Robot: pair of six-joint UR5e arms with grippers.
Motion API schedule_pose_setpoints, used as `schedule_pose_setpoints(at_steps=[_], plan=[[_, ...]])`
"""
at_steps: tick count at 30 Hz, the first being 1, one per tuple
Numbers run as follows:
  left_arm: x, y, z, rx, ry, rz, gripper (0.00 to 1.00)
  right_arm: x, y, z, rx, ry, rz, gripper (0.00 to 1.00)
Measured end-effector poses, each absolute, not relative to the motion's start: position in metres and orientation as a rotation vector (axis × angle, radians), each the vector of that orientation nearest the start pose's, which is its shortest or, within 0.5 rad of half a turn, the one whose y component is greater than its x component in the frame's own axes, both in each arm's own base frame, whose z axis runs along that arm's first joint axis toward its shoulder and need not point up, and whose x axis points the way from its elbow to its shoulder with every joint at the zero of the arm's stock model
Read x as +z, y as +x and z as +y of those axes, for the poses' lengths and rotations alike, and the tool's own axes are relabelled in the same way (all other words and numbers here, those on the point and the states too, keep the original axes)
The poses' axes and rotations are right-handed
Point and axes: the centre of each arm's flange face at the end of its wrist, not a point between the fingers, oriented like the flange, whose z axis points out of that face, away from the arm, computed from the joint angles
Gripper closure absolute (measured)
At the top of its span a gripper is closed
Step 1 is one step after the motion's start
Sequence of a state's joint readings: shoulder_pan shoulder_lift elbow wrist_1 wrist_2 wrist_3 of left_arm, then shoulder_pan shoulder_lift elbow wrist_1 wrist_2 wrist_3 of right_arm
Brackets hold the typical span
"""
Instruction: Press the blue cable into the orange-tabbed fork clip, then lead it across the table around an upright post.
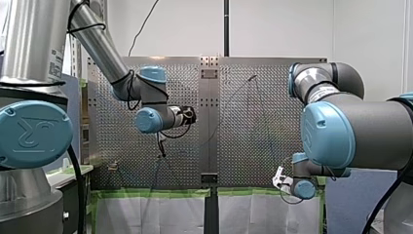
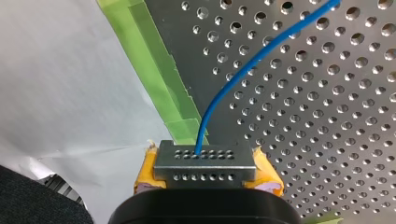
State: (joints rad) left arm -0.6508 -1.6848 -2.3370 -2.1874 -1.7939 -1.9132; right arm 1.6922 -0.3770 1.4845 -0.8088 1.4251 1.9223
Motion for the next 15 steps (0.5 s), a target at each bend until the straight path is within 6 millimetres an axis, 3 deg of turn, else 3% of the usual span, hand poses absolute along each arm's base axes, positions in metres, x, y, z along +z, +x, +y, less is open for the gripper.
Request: schedule_pose_setpoints(at_steps=[8, 15], plan=[[0.162, 0.226, -0.311, -0.602, 0.066, 1.605, 0.00, -0.156, 0.223, -0.613, 1.451, 1.441, -1.632, 1.00], [0.157, 0.220, -0.307, -0.601, 0.066, 1.607, 0.00, -0.156, 0.221, -0.614, 1.451, 1.438, -1.632, 1.00]])
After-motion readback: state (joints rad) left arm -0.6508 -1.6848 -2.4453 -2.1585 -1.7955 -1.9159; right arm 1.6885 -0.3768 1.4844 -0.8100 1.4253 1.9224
